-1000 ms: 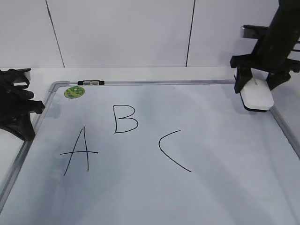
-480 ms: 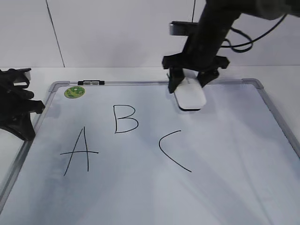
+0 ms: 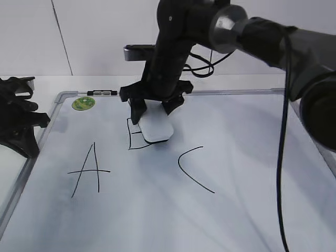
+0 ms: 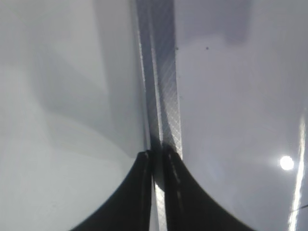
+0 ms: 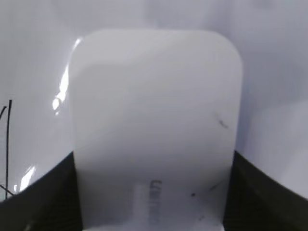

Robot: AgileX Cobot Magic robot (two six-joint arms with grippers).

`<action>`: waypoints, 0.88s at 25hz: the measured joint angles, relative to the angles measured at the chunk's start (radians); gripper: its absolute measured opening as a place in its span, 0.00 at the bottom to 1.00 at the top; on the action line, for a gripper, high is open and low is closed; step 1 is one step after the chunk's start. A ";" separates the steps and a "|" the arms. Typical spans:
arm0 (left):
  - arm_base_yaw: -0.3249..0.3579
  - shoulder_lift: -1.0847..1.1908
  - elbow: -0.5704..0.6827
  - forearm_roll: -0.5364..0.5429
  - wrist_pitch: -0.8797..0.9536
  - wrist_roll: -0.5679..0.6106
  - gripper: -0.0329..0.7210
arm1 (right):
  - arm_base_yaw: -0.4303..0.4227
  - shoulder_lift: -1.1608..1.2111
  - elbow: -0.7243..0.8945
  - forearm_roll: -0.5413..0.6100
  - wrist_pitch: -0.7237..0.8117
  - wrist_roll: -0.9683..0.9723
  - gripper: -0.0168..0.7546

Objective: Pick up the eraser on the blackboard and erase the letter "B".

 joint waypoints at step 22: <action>0.000 0.002 0.000 0.004 0.008 0.000 0.07 | 0.120 0.142 -0.099 -0.114 0.037 -0.034 0.73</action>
